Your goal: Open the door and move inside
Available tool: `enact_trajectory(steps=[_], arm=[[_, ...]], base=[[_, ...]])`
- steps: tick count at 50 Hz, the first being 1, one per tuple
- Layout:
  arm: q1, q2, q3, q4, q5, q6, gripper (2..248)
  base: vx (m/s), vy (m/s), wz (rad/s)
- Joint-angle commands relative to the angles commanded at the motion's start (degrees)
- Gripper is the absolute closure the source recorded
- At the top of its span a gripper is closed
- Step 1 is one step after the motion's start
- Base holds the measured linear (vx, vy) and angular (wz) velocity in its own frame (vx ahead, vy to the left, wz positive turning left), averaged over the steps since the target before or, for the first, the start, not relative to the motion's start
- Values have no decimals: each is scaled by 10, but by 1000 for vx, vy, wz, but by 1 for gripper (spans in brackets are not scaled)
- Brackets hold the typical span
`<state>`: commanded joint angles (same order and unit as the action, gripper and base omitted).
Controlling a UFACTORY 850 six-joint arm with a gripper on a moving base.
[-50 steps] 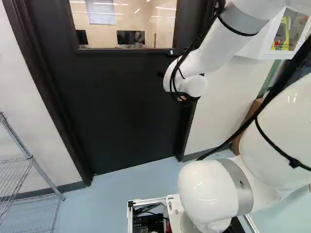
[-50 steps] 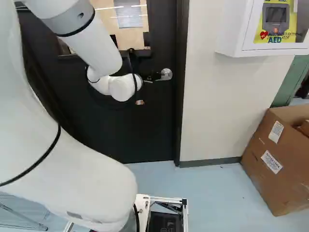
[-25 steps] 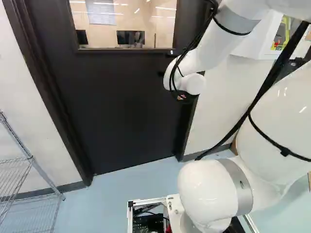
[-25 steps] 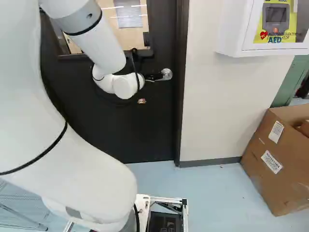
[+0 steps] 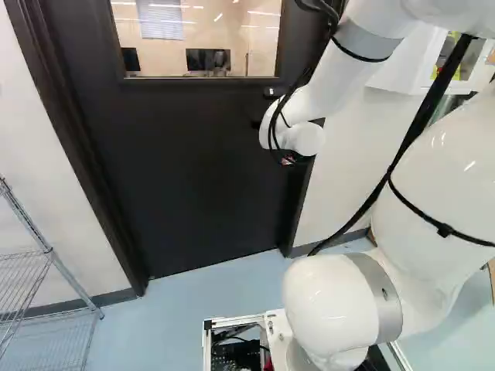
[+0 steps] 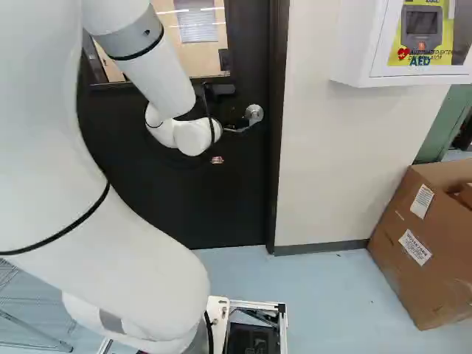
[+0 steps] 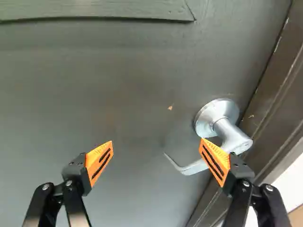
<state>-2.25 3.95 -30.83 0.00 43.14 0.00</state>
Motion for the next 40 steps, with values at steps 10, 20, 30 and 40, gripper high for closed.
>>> enact_trajectory(steps=[10,20,30,40], arm=[[0,-12,2,0,0,0,3],[0,-24,3,0,0,0,3],[0,-37,4,0,0,0,3],[0,-50,5,0,0,0,3]], base=[[0,0,0],[0,0,0],[0,0,0],[0,0,0]])
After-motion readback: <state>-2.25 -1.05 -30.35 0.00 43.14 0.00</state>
